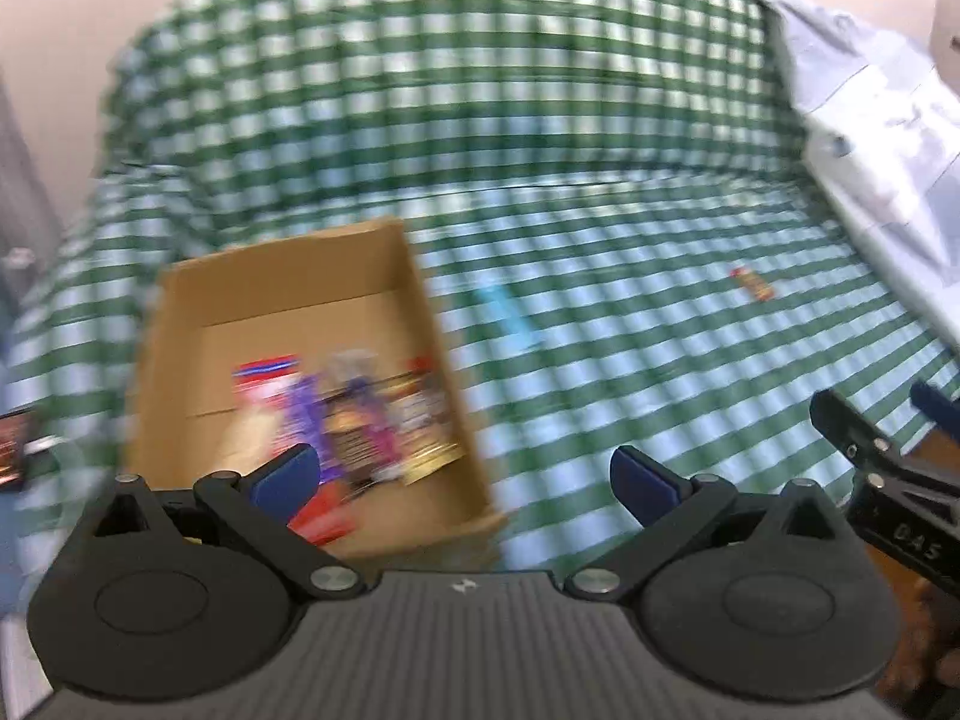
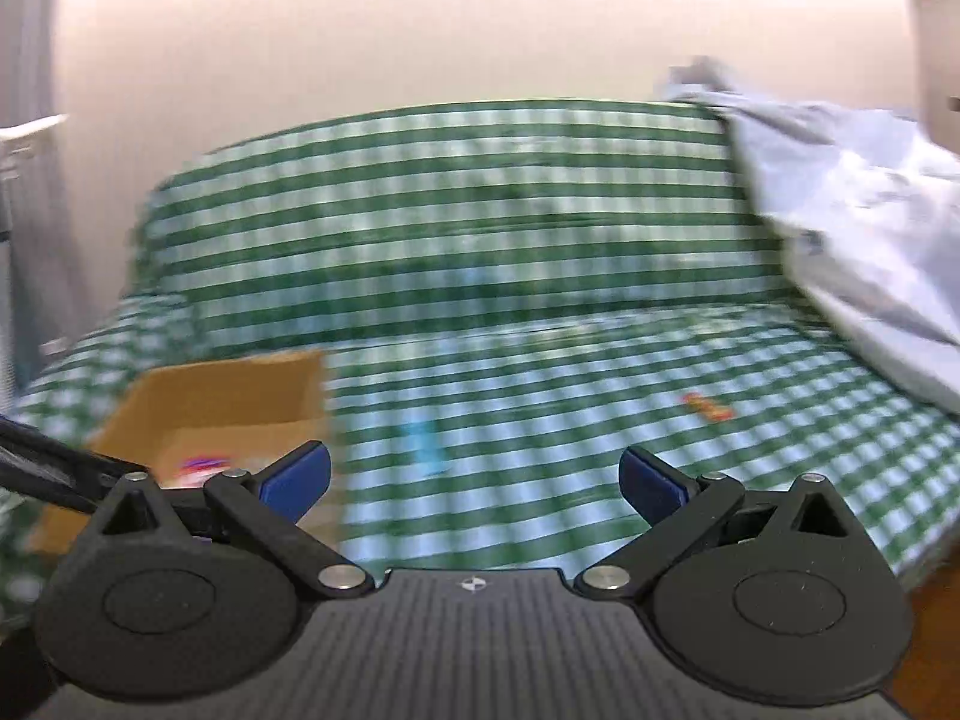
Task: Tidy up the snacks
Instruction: 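Grasp the blue stick packet with the left tool while the right tool grasps the orange candy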
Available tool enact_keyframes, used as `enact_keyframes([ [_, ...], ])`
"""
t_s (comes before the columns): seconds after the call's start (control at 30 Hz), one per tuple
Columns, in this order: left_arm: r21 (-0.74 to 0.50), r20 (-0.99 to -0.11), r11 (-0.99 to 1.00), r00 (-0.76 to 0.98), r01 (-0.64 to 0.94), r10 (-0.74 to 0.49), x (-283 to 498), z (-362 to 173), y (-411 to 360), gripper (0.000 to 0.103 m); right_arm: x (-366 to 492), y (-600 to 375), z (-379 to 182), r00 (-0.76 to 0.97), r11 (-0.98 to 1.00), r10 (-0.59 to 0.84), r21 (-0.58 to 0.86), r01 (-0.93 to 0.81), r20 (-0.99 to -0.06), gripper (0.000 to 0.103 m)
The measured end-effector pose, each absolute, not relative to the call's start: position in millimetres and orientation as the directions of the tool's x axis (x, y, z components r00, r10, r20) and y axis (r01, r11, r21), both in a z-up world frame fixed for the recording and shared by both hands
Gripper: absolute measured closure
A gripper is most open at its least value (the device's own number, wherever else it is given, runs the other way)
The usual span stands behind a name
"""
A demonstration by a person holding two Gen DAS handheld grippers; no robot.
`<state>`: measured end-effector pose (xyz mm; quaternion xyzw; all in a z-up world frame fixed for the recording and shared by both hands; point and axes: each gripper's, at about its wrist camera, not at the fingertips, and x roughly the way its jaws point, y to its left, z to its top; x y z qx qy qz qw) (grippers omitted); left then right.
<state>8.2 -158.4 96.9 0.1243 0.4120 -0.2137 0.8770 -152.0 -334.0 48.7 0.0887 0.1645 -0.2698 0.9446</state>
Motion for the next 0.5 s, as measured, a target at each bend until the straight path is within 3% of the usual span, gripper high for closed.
enact_keyframes([
  [0.3, -0.076, -0.856, 0.894, 0.431, 0.442, -0.286, 151, 11, -288, 0.0, -108, -547, 8, 0.692, 0.709, -0.603, 0.131, 0.693, -0.396, 0.001],
  [0.5, -0.021, -0.887, 0.923, 0.419, 0.385, -0.195, 235, -82, -325, 0.0, -23, -652, -55, 0.677, 0.714, -0.569, 0.128, 0.688, -0.467, 0.001],
])
